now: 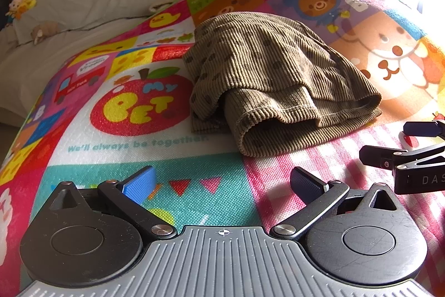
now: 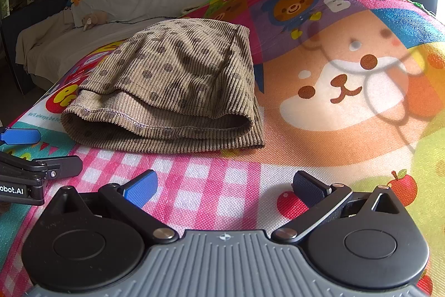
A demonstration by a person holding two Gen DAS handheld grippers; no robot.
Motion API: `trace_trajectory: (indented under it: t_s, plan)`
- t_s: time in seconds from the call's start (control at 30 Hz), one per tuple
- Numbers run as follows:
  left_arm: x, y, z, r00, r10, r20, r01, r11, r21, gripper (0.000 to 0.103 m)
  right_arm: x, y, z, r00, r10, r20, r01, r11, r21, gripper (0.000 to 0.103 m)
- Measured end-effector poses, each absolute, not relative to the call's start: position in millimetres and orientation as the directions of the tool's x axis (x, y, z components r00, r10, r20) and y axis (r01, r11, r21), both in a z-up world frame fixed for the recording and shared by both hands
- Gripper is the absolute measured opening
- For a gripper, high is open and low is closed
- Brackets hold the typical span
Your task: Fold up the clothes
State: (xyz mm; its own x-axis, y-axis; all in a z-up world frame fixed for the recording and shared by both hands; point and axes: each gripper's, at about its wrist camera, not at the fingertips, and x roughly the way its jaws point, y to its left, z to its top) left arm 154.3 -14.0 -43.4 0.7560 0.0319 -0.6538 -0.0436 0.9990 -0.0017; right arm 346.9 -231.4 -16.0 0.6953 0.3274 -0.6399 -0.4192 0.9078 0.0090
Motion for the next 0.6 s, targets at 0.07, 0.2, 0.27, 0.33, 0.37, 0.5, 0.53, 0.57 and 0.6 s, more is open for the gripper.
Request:
trace_trajectory:
  t_s: [0.07,0.2,0.27,0.33,0.37,0.5,0.53,0.57,0.6]
  plan:
    - [154.7,-14.0,-43.3,0.755,0.032,-0.655,-0.043,0.999,-0.001,0.103,347.0,-230.6,-15.9,0.695,0.326,-0.641,-0.419,0.908,0.007,0.103]
    - [154.6,-15.2,-43.5,0.756,0.038,-0.654,-0.049,0.999,0.002,0.103,347.2,-230.9,-15.7,0.694,0.327,-0.641,-0.419,0.908,0.009,0.103]
    - [154.5,-14.6,-43.5,0.756,0.037,-0.654,-0.049,0.999,0.0,0.103,347.3,-230.7,-15.8,0.694,0.327,-0.641,-0.419,0.908,0.009,0.103]
    - [154.8,-14.0,-43.5,0.756,0.036,-0.654,-0.049,0.999,-0.001,0.103,347.1,-230.3,-15.9,0.695,0.326,-0.64,-0.42,0.908,0.007,0.103]
    - [154.8,-13.4,-43.5,0.756,0.036,-0.654,-0.049,0.999,-0.001,0.103,347.3,-230.8,-15.9,0.695,0.328,-0.64,-0.42,0.908,0.009,0.103]
    - [154.5,-12.5,-43.1,0.756,0.033,-0.654,-0.047,0.999,-0.004,0.103,347.4,-230.3,-15.8,0.695,0.326,-0.641,-0.42,0.907,0.006,0.103]
    - [154.4,-12.3,-43.0,0.757,0.031,-0.653,-0.046,0.999,-0.005,0.103,347.4,-230.3,-15.6,0.695,0.326,-0.641,-0.421,0.907,0.006,0.103]
    - [154.2,-11.6,-42.7,0.757,0.027,-0.653,-0.045,0.999,-0.011,0.103,347.4,-230.2,-15.5,0.695,0.327,-0.641,-0.422,0.907,0.005,0.103]
    - [153.9,-9.7,-42.0,0.758,0.018,-0.652,-0.043,0.999,-0.022,0.103,347.4,-230.1,-15.4,0.694,0.327,-0.641,-0.422,0.906,0.005,0.103]
